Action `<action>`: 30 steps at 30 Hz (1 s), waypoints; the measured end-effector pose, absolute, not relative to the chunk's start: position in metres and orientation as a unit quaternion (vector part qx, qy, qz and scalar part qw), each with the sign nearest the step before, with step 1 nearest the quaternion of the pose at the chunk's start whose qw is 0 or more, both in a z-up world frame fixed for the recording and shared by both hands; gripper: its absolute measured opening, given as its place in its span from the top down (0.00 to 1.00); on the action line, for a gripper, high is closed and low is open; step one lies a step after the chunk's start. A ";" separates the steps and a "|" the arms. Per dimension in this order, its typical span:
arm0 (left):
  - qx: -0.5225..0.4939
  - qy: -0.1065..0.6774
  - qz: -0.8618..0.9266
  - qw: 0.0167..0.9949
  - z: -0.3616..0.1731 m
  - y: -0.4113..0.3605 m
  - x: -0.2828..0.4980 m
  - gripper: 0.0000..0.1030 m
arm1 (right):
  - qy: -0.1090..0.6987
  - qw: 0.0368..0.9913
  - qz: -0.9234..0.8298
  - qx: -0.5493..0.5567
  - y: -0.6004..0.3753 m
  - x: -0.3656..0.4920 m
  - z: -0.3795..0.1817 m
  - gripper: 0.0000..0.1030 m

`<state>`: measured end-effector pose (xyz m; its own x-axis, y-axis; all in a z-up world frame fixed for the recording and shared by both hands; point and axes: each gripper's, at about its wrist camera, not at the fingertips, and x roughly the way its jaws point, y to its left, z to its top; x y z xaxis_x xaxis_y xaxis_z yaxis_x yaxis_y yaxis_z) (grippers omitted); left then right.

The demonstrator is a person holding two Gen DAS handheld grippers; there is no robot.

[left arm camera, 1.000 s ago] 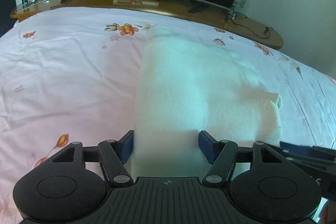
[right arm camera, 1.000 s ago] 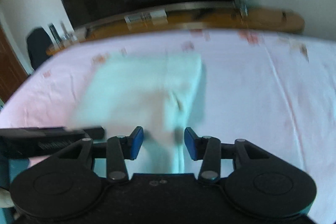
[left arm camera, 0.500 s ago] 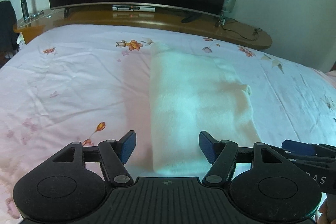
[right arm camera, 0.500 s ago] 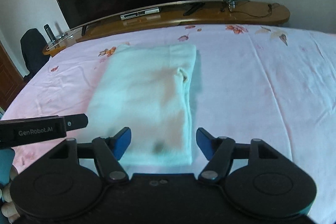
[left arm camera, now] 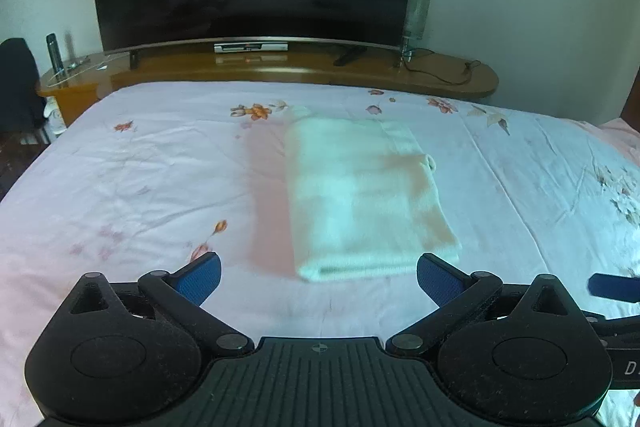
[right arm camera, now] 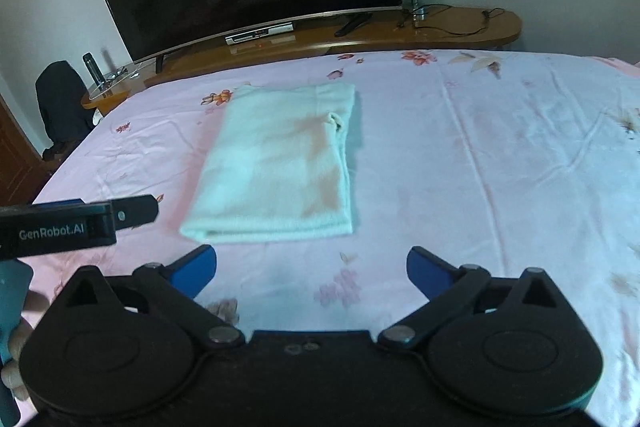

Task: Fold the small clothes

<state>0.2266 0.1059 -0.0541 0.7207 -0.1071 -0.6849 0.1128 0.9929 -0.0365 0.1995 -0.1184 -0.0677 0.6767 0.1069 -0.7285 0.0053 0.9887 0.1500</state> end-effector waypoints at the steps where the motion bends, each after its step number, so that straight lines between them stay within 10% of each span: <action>1: 0.001 0.369 -0.060 0.927 -0.052 0.107 0.220 0.00 | 0.401 0.914 0.023 0.062 -0.118 0.192 -0.064 0.00; 30: -0.011 0.343 0.041 0.938 -0.002 0.068 0.040 0.00 | 0.322 0.946 0.025 0.005 -0.144 0.047 0.000 0.00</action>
